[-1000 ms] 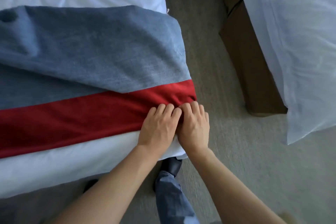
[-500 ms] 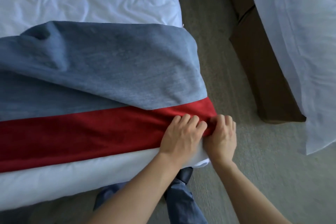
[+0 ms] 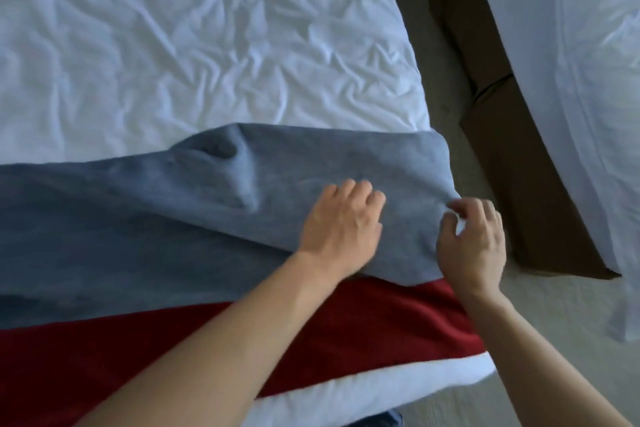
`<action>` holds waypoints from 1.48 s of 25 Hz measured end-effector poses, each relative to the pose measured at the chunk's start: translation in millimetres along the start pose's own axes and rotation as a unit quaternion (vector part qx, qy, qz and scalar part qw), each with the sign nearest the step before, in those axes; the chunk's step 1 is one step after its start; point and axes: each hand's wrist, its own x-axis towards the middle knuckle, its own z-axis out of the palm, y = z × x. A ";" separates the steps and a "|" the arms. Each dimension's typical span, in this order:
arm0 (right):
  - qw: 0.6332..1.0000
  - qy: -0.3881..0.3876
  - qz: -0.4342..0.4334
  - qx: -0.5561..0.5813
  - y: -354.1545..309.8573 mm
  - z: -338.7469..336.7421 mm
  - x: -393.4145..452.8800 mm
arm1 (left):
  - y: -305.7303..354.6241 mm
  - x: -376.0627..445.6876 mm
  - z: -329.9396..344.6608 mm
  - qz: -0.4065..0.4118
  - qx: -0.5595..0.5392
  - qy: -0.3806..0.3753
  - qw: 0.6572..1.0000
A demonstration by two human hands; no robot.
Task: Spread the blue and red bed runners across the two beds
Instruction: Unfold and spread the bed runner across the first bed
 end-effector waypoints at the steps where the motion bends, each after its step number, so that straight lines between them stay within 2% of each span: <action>1: 1.000 0.000 -0.025 0.006 -25.0 6.1 18.9 | -23.5 14.6 -11.1 -0.008 0.016 0.006 1.000; 4: 0.997 -0.011 -0.080 -0.005 -67.5 22.9 60.4 | -56.8 58.2 -24.6 -0.007 0.042 0.021 0.999; 7: 0.988 -0.043 -0.145 -0.041 -76.5 35.5 96.4 | -53.7 99.5 -13.5 -0.014 0.048 0.001 0.999; 9: 0.982 -0.065 -0.164 -0.062 -66.2 43.7 119.8 | -44.9 115.2 -3.0 -0.014 0.050 -0.021 0.998; 13: 0.979 -0.116 -0.143 -0.085 -33.6 44.1 145.2 | -23.7 103.3 17.4 0.019 0.019 -0.033 0.999; 18: 0.949 -0.236 -0.202 -0.056 -1.2 24.3 153.9 | -4.7 123.6 22.1 -0.097 0.014 -0.075 0.992; 20: 0.933 -0.236 -0.258 -0.086 6.3 26.1 165.5 | 3.1 141.1 25.5 -0.116 0.017 -0.093 0.989; 23: 0.924 -0.221 -0.299 -0.089 15.7 26.8 175.0 | 21.1 160.8 35.4 -0.094 0.041 -0.129 0.986; 25: 0.935 -0.197 -0.288 -0.066 19.4 26.3 181.7 | 25.0 175.8 34.8 -0.076 0.077 -0.110 0.988; 28: 0.961 -0.139 -0.237 -0.033 11.5 29.1 203.5 | 18.6 210.6 23.4 -0.076 0.128 -0.019 0.989; 30: 0.965 -0.136 -0.223 0.013 8.9 32.7 216.6 | 18.3 222.1 20.4 -0.056 0.130 0.010 0.990; 34: 0.962 -0.212 -0.143 0.101 21.4 37.6 216.0 | 26.8 206.9 29.7 -0.050 0.085 -0.075 0.992; 37: 0.939 -0.282 -0.189 0.050 28.8 41.7 217.2 | 23.9 213.0 28.9 -0.082 0.130 -0.109 0.982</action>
